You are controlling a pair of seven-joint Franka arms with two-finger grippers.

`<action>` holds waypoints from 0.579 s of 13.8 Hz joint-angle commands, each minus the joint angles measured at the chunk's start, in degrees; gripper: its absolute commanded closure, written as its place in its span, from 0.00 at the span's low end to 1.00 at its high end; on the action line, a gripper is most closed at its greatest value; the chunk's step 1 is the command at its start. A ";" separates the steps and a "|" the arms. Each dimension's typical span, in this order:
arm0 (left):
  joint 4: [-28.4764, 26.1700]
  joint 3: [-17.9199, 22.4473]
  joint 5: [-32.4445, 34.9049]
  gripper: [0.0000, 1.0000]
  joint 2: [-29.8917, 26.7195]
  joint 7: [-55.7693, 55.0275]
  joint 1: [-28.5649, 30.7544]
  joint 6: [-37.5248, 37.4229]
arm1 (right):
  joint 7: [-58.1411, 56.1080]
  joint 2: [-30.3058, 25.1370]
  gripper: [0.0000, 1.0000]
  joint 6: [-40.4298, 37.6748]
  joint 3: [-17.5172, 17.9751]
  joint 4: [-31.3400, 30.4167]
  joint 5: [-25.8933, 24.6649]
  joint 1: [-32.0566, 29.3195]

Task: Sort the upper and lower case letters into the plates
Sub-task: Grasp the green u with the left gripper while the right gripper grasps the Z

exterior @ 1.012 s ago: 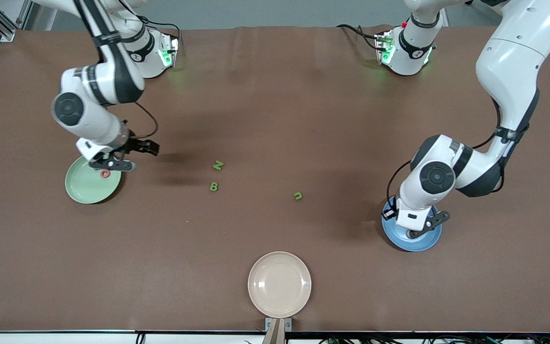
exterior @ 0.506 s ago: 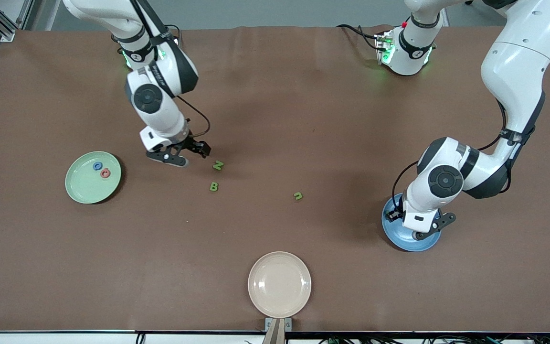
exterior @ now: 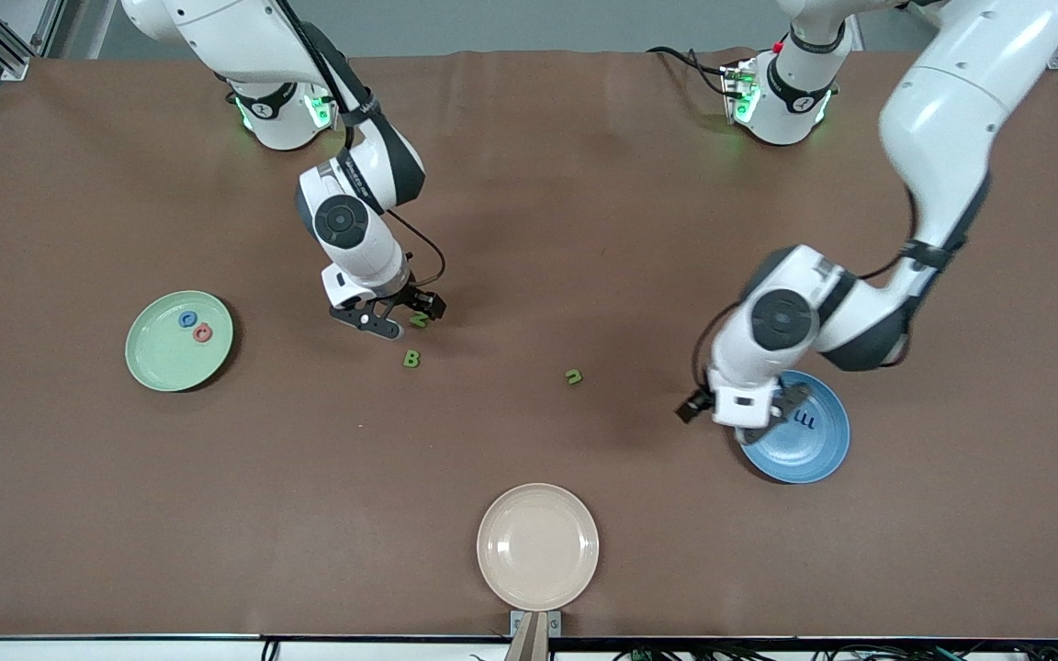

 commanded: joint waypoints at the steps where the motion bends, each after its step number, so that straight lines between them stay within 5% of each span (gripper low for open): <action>1: 4.85 0.63 -0.80 0.00 4.22 -7.12 -6.84 -0.43 | 0.76 1.77 0.03 0.92 -0.64 0.73 1.13 1.12; 8: 13.54 6.51 -0.36 0.16 10.90 -4.60 -20.91 -0.26 | 0.76 3.88 0.33 2.77 -0.64 0.99 1.13 1.21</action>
